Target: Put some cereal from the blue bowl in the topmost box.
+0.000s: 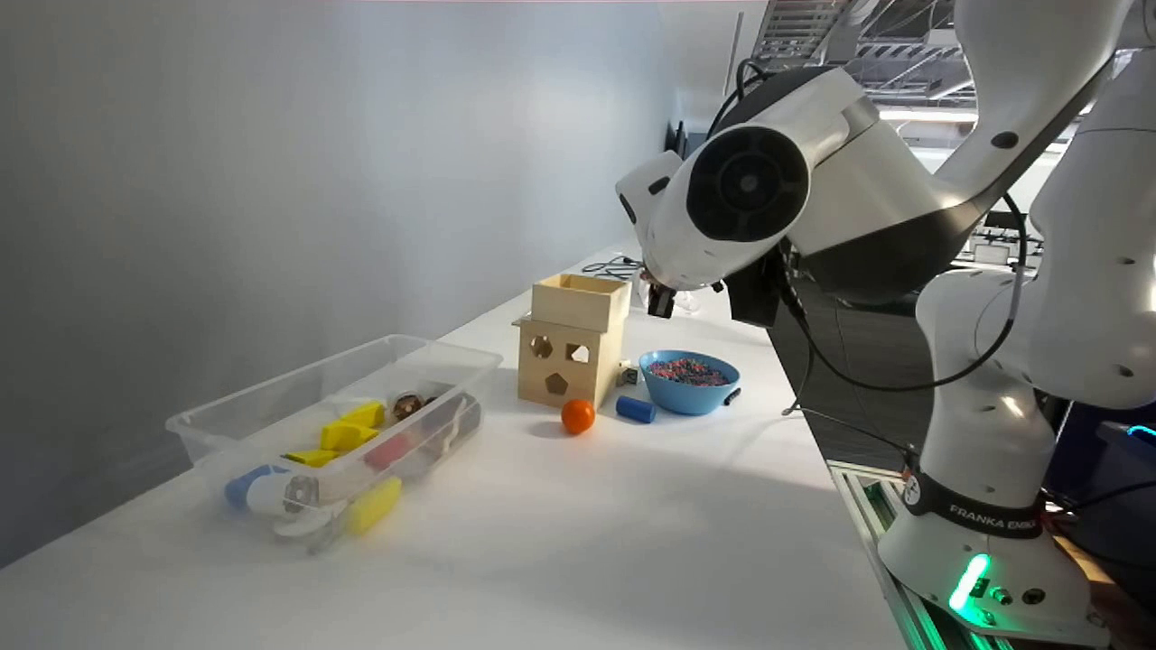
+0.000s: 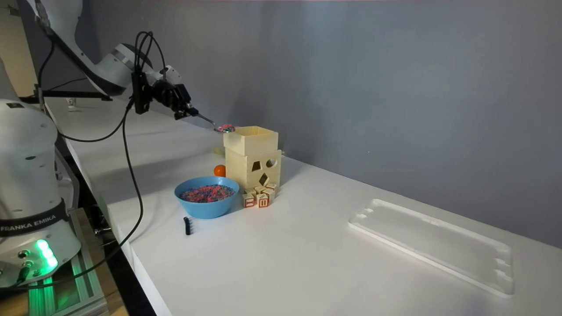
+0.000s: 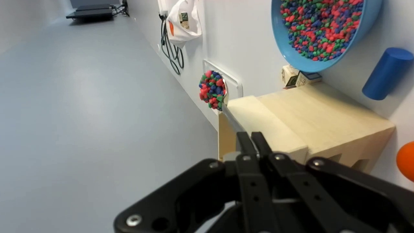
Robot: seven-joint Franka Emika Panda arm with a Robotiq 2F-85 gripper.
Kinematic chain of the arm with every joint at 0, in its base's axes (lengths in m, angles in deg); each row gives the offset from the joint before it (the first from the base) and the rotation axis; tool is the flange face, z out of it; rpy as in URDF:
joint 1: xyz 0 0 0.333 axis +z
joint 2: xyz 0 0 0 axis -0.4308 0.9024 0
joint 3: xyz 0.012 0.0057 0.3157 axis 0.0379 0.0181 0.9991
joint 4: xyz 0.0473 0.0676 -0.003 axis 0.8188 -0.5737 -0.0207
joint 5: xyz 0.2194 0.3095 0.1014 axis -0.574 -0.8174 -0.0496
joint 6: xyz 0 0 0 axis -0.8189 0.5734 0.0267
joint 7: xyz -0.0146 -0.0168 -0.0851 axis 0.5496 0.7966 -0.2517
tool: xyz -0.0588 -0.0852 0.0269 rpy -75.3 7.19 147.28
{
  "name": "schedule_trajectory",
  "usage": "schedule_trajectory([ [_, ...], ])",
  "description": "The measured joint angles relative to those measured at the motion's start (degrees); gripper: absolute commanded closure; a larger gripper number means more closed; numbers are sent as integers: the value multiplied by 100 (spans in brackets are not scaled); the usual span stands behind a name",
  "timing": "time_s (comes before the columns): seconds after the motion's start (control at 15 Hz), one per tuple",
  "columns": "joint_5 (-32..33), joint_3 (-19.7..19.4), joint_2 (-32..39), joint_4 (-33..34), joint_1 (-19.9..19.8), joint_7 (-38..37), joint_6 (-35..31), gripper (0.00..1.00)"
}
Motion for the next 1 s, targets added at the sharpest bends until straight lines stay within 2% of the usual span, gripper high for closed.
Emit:
schedule_trajectory([
  [0.33,0,0,-2,186,0,272,82,99],
  [0.4,0,-2,-2,227,0,338,99,95],
  [0.6,0,-11,-2,336,0,527,108,95],
  [1.0,0,-14,-1,342,0,542,109,95],
])
